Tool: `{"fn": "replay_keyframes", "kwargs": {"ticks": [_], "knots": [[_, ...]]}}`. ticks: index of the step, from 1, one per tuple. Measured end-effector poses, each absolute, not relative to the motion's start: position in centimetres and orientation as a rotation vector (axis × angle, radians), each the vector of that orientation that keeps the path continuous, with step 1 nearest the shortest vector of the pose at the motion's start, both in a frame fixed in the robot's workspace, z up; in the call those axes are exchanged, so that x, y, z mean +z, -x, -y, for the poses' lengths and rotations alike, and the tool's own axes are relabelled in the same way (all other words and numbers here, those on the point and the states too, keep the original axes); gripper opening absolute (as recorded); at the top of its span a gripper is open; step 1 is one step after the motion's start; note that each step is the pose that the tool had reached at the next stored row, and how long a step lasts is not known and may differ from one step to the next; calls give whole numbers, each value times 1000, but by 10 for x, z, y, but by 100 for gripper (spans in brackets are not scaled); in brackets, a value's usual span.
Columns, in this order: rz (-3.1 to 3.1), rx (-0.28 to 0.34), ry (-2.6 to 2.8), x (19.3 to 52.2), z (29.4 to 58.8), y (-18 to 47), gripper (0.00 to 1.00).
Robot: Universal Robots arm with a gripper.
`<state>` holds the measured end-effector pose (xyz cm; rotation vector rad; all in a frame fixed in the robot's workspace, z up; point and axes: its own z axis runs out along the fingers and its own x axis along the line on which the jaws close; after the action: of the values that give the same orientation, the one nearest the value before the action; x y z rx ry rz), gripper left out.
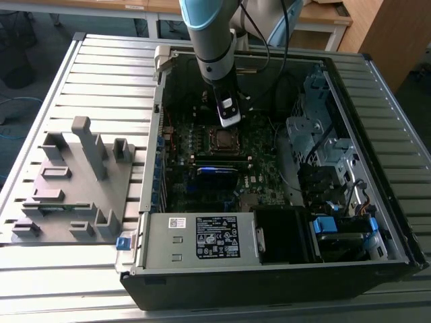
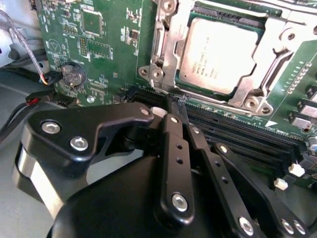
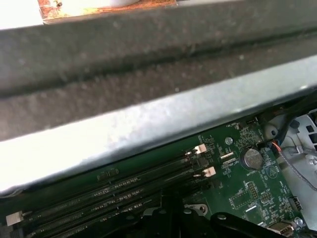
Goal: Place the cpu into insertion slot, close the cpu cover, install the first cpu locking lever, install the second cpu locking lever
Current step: 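Install the first cpu locking lever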
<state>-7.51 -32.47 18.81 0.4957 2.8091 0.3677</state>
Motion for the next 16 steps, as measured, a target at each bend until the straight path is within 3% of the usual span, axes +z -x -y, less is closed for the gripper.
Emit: {"fn": "replay_keyframes", "kwargs": {"ticks": [16], "knots": [[-2809,370,-496,187,327,75,10]]}}
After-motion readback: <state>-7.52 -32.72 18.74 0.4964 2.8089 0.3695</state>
